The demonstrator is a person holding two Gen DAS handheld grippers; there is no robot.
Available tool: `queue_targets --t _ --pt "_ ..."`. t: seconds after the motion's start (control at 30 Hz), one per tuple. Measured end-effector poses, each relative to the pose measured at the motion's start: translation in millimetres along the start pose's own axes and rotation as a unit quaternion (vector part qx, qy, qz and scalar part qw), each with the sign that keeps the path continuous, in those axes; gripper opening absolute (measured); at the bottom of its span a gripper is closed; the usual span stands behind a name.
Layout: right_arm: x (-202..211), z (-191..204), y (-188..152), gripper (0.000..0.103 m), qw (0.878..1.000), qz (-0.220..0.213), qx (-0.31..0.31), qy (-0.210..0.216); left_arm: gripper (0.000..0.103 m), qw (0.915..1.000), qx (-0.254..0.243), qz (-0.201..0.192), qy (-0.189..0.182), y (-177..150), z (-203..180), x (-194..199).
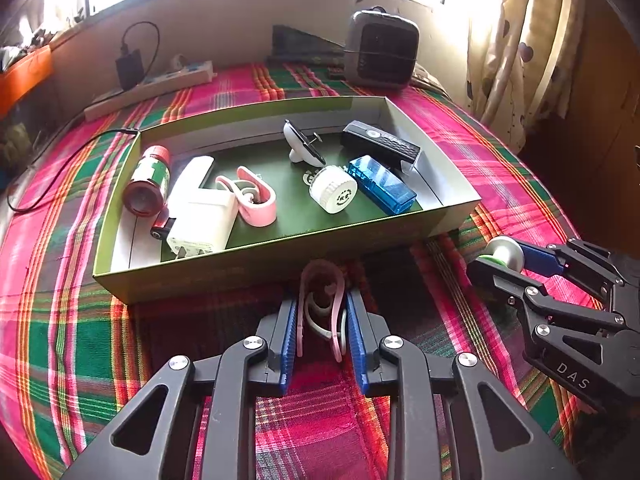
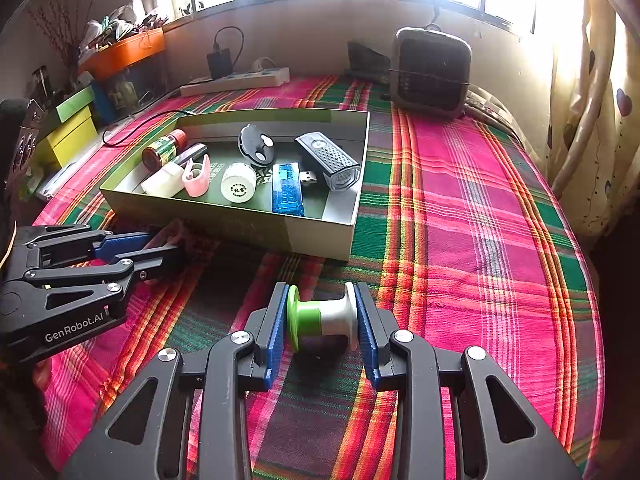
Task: Organize rigid objects
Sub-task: 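Close the left tool on the pink earphone clip while the right tool holds the spool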
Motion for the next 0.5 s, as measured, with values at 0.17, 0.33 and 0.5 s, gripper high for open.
queue_targets --t 0.17,0.33,0.5 --pt "-0.2 0.2 -0.4 0.033 1.0 0.001 0.001 -0.001 0.023 1.0 0.0 0.001 0.0 -0.1 0.0 0.1" --pt "-0.1 0.3 -0.3 0.033 1.0 0.001 0.001 -0.002 0.023 1.0 0.005 0.001 -0.004 -0.2 0.9 1.6" --pt "0.9 -0.6 0.0 0.033 1.0 0.001 -0.003 -0.001 0.023 0.9999 0.012 0.0 -0.01 -1.5 2.7 3.9"
Point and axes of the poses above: each gripper's, at about its wrist camera, not at the fingertips, and x roughly against the way its jaws point, z to its left, y to its top, the point moved 2 cm from there along -x, roughly the way its jaws point
